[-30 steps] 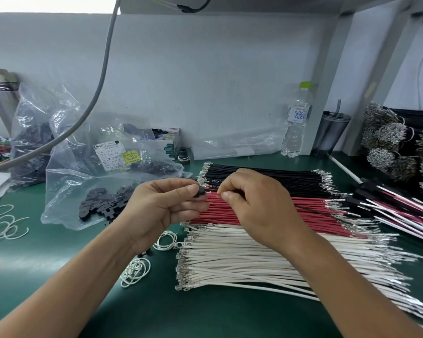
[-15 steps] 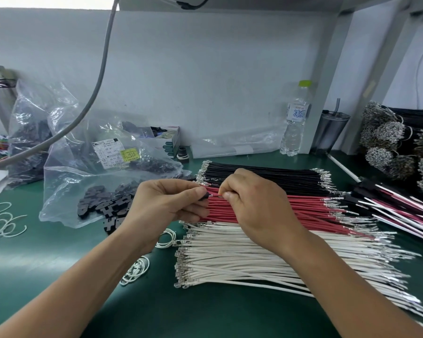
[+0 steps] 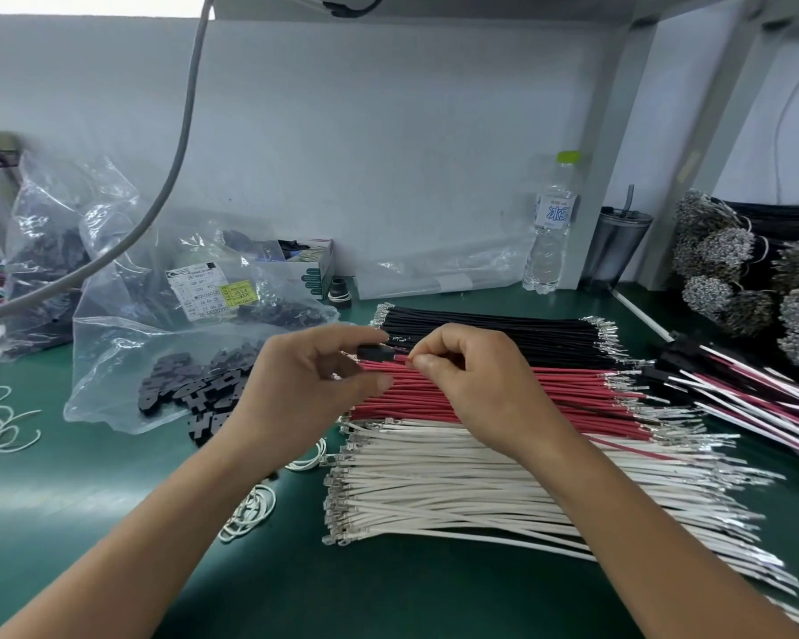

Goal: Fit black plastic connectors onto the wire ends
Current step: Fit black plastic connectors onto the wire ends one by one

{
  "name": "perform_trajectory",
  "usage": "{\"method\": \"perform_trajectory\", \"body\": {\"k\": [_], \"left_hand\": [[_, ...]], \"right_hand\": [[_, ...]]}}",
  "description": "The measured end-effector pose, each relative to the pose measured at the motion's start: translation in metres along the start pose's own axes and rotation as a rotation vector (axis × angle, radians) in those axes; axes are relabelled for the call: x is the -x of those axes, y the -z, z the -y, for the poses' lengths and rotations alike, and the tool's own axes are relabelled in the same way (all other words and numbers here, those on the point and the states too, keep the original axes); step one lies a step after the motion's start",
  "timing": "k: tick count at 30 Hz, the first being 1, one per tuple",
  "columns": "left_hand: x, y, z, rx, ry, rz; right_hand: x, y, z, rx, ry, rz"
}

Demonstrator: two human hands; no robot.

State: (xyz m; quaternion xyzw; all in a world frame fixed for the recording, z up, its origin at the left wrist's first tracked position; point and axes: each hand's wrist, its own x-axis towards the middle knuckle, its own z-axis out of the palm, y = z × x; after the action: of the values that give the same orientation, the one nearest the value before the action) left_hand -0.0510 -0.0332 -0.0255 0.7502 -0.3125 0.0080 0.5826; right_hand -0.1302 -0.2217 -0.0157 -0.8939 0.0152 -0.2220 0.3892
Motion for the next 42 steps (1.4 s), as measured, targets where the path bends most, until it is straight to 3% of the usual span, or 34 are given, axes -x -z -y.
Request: {"method": "perform_trajectory", "body": {"k": [4,14,16,19,20,24,26,37,42], "left_hand": [[-0.001,0.005,0.005,-0.167,-0.015,0.059],[0.002,0.004,-0.001,0.061,0.042,0.084],[-0.001,0.002,-0.001,0.056,0.035,0.084],[-0.004,0.003,0.003,0.052,0.028,0.043],[-0.004,0.005,0.006,0.058,0.035,0.022],[-0.004,0.011,0.011,0.018,0.043,-0.022],[-0.005,0.012,0.013,0.011,0.036,-0.023],[-0.005,0.012,0.015,0.063,0.065,0.006],[-0.006,0.013,0.015,0.106,0.083,0.013]], "right_hand": [[0.002,0.005,-0.002,0.147,0.094,0.021],[0.006,0.0,0.005,0.185,0.253,-0.032],[0.005,0.008,0.005,0.303,0.255,-0.069],[0.007,0.016,0.012,0.536,0.4,-0.207],[0.01,0.016,0.014,0.56,0.429,-0.181],[0.017,0.007,0.014,0.561,0.218,0.259],[0.015,0.005,0.012,0.538,0.118,0.372],[0.01,0.01,0.008,0.306,0.053,0.375],[0.007,0.02,0.006,0.218,0.089,0.271]]}}
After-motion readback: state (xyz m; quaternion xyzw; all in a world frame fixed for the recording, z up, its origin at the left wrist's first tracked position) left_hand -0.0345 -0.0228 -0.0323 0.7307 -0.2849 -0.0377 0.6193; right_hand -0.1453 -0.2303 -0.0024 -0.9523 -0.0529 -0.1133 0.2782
